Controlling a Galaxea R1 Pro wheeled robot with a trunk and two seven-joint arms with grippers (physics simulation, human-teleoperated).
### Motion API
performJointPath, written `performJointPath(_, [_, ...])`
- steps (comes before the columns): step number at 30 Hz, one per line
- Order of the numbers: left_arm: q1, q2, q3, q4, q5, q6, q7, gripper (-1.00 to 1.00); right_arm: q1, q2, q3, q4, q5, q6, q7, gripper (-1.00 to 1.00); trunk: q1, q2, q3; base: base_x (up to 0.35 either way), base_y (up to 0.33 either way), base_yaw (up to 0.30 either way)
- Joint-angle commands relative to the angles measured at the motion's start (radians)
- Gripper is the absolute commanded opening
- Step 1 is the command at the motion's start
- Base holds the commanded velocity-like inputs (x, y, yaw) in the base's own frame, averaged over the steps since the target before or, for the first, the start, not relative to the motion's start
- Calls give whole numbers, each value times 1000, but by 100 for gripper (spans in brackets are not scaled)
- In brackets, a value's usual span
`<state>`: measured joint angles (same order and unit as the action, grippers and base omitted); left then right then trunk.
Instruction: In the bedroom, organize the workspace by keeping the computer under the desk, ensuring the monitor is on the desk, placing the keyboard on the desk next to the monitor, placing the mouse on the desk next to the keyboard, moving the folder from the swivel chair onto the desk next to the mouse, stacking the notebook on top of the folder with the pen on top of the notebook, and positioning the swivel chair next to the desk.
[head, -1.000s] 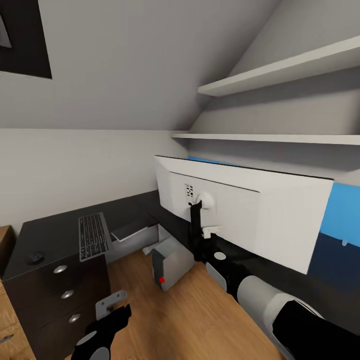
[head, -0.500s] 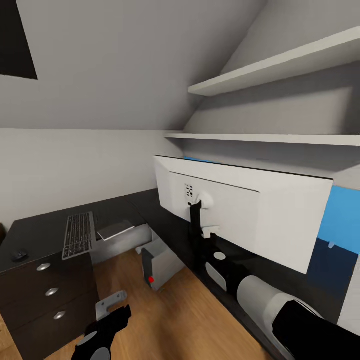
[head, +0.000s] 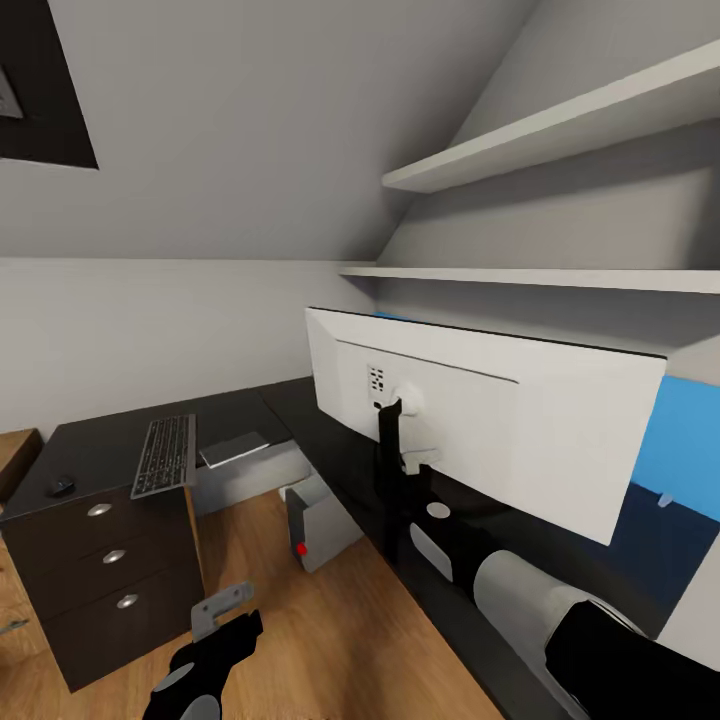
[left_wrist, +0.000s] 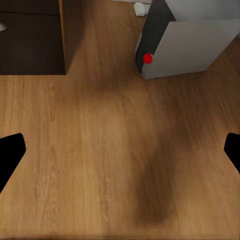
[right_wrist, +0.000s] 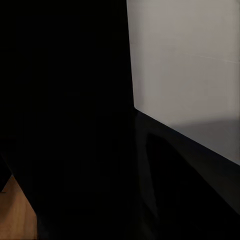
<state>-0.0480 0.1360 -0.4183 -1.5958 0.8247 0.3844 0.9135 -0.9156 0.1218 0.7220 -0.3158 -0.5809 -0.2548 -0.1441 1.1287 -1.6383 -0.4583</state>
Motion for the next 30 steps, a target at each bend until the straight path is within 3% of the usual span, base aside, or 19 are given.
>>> performJointPath(1, [-2,1,-2,-1,5,4,7,100,-2,0,7,-3,-2,-4,-8,-100,0,-1,-1,-15,-62,184])
performJointPath(14, [-2,2,-2,-1,3,2,7,100,-2,-1,7,-6,-2,-4,-8,-100,0,-1,-1,-22,-31,196])
performJointPath(30, [-2,2,-1,-1,3,2,8,100,-2,-1,7,-4,-3,-3,-8,-100,0,-1,-1,-230,-241,156])
